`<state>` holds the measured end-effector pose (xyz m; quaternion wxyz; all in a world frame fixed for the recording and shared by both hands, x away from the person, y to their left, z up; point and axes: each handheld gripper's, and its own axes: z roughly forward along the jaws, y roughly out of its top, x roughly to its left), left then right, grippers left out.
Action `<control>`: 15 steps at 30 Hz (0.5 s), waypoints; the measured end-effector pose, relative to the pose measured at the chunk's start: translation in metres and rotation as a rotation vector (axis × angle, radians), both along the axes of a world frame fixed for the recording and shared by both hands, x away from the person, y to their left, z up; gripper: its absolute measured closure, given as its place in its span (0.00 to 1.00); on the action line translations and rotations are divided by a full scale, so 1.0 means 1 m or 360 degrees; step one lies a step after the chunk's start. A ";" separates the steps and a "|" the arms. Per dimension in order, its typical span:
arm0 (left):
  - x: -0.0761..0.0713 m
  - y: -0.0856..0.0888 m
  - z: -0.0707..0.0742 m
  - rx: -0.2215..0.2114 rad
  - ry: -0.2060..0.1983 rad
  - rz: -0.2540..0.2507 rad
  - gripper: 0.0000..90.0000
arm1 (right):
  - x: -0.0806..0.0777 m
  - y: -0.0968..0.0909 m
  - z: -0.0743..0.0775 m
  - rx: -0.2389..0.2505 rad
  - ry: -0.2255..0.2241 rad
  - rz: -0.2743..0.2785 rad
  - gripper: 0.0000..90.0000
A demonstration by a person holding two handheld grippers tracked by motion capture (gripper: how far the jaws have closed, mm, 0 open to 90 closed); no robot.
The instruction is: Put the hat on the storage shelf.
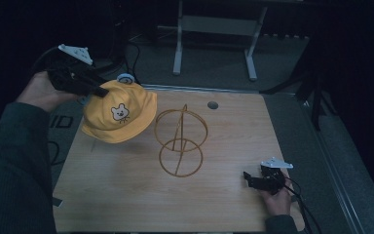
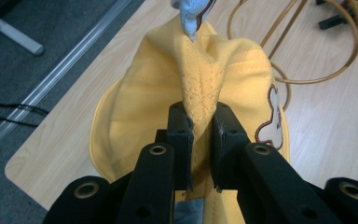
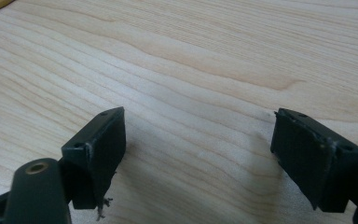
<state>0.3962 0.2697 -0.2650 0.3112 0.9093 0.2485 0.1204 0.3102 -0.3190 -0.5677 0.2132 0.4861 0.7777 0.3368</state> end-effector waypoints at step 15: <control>-0.009 -0.006 0.016 -0.0053 -0.0035 -0.0099 0.89 | 0.000 0.000 0.000 0.0000 0.0000 0.0000 0.20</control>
